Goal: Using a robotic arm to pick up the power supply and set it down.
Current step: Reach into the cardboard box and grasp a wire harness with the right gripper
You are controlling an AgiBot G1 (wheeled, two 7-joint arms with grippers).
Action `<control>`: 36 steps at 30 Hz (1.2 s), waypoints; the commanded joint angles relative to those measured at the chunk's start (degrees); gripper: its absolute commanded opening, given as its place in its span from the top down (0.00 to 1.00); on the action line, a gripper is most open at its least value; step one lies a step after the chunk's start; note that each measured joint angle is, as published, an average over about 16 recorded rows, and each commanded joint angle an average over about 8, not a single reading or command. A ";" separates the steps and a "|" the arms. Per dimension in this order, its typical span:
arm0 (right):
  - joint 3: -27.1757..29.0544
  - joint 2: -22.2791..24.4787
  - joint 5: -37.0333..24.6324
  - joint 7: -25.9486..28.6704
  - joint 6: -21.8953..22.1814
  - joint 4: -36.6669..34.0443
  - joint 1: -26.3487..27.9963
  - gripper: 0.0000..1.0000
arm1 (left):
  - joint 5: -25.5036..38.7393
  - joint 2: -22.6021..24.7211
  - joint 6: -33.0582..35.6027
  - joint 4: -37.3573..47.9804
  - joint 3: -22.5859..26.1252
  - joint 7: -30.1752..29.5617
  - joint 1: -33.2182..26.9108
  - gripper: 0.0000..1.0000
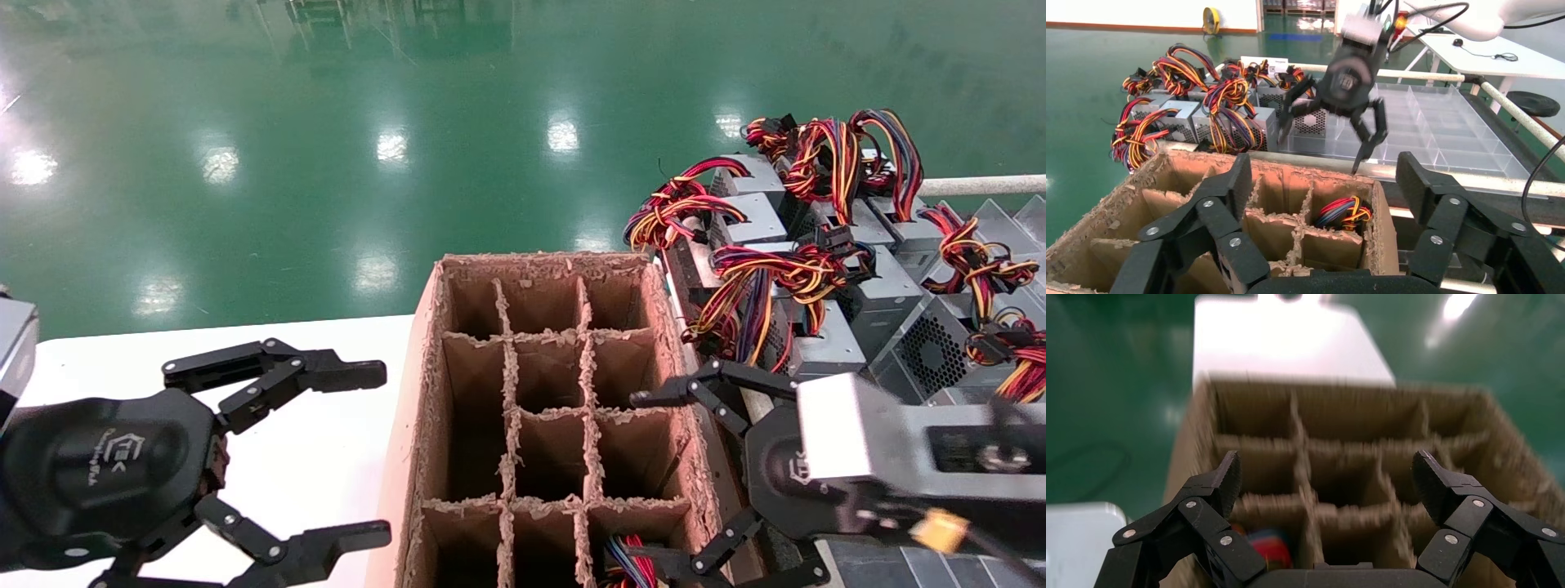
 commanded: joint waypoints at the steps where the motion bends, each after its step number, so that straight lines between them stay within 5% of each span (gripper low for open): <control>1: -1.40 -0.57 -3.56 -0.14 -0.24 -0.01 1.75 0.00 | 0.00 0.00 0.00 0.00 0.00 0.00 0.00 1.00; 20: -7.90 -3.46 -11.78 3.86 -2.90 -0.79 7.24 0.00 | -0.01 0.00 0.00 0.00 0.01 0.00 0.00 1.00; 36: -9.56 -3.34 -11.62 5.67 -2.96 -1.30 7.72 0.00 | -0.01 -0.01 0.00 0.00 0.02 0.01 -0.01 1.00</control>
